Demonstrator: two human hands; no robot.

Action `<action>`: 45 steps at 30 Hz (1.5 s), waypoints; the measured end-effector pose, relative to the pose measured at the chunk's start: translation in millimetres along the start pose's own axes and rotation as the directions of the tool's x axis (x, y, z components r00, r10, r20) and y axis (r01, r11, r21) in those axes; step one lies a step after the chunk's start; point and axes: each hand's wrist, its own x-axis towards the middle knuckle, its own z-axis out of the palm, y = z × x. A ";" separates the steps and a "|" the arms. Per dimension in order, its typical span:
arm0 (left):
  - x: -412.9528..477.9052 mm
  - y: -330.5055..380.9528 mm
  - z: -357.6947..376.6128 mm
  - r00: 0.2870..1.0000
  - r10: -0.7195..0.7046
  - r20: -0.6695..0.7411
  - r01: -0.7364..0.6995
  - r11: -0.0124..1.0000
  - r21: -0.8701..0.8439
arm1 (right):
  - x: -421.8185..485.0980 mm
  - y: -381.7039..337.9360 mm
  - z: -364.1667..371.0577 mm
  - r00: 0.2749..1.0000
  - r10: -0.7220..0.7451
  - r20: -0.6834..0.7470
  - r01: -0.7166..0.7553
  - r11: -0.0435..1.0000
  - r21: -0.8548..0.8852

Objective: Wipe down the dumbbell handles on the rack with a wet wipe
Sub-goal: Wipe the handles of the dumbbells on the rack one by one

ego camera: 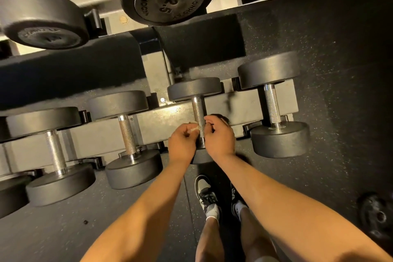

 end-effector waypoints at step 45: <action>-34.6 15.9 28.2 0.985 0.108 -0.133 -0.092 0.988 0.123 | -4.3 -15.3 -28.4 0.971 0.134 0.198 -0.131 0.991 -0.028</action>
